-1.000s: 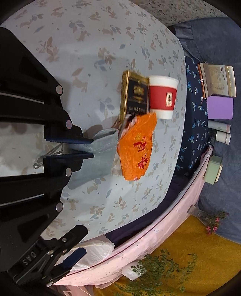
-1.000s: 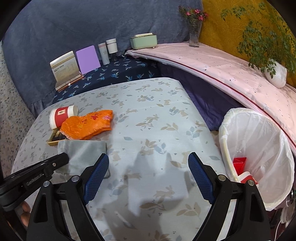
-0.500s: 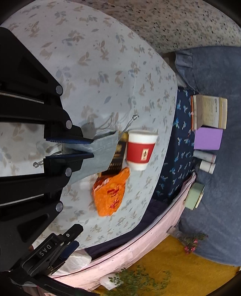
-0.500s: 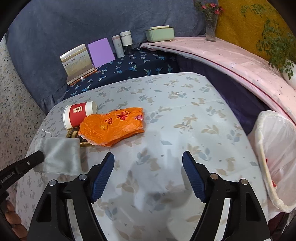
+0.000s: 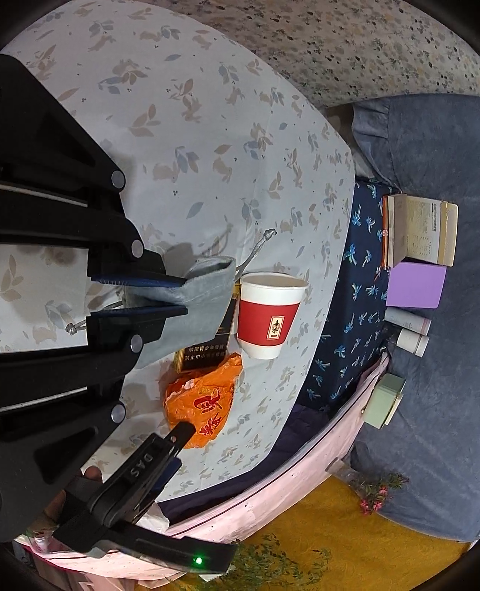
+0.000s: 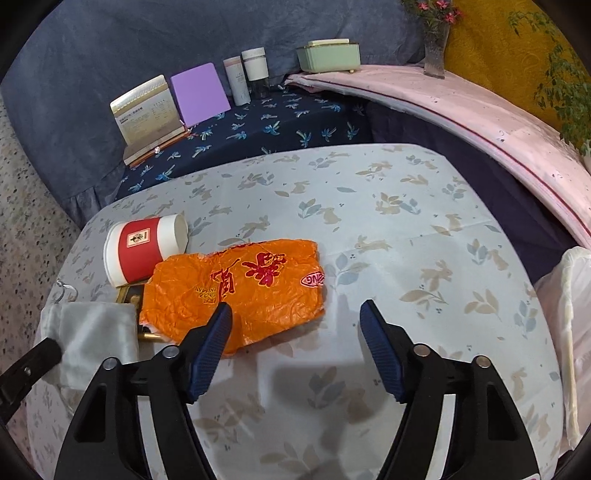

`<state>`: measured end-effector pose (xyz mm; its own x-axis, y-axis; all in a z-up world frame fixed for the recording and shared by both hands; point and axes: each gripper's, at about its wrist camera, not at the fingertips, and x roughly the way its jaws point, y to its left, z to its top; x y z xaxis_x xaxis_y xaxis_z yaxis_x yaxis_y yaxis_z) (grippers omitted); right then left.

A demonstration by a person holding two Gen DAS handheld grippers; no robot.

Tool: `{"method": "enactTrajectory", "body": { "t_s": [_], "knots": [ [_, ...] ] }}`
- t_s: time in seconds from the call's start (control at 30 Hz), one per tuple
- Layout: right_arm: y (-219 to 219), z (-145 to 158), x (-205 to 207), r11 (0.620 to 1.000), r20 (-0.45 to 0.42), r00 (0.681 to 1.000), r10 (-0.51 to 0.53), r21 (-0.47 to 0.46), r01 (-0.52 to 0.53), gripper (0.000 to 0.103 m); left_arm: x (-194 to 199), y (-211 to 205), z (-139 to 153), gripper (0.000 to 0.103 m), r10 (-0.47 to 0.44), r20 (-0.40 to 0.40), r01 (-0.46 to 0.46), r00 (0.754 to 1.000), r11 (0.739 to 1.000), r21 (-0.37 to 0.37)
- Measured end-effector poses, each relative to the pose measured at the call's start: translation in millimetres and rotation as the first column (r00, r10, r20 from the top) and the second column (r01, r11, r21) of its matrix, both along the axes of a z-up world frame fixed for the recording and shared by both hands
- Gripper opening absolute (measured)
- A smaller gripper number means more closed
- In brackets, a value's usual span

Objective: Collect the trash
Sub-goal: 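Grasp the orange plastic bag with the right tool while the left tool holds the grey cloth, then carry grey cloth and orange bag over the wastebasket and open both tools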

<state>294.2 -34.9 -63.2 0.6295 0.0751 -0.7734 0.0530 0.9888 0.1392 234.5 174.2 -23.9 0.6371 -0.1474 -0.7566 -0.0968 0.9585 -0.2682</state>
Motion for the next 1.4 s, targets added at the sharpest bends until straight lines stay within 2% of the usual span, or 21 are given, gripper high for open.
{"method": "enactTrajectory", "body": {
  "t_s": [0.07,0.13,0.2,0.3,0.43,0.8,0.97,1.17,1.4],
  "knots": [
    [2.0,-6.8,4.5,1.000,-0.016,1.000,0.003,0.002,-0.003,0.059,2.6,-3.0,-2.0,0.009,-0.005,-0.003,0.005,1.000,1.000,0.000],
    [3.3,-13.0,6.1,1.000,-0.028,1.000,0.008,0.008,-0.008,0.047,5.1,-5.3,-4.1,0.009,-0.009,-0.006,0.009,1.000,1.000,-0.002],
    [2.5,-16.9,6.4,1.000,-0.034,0.999,0.014,0.025,-0.013,0.043,7.2,-8.2,-5.7,0.009,-0.013,-0.009,0.013,1.000,1.000,0.000],
    [1.2,-15.4,4.2,0.999,-0.022,1.000,0.016,0.032,-0.015,0.029,8.8,-11.9,-6.4,0.009,-0.016,-0.011,0.016,1.000,1.000,0.000],
    [-3.8,-8.9,-0.8,0.999,-0.011,1.000,0.017,0.051,-0.017,0.019,10.0,-18.1,-4.1,0.009,-0.023,-0.008,0.023,1.000,1.000,-0.005],
    [-48.3,26.5,-33.0,0.996,0.062,0.997,-0.039,0.077,0.034,0.015,2.0,-65.2,20.2,0.009,-0.097,0.032,0.097,0.995,0.995,0.001],
    [-77.3,42.9,-52.0,0.996,0.100,0.992,-0.079,0.055,0.073,0.015,-3.6,-99.6,31.4,0.009,-0.146,0.049,0.145,0.988,0.989,0.008],
    [-119.1,61.2,-78.9,0.990,0.139,0.981,-0.136,0.054,0.129,0.015,-13.1,-149.4,41.5,0.009,-0.219,0.062,0.218,0.974,0.976,0.019],
    [-171.3,67.4,-111.6,0.977,0.157,0.964,-0.214,0.051,0.208,0.015,-25.5,-204.3,47.8,0.009,-0.305,0.075,0.305,0.949,0.952,0.016]
  ]
}}
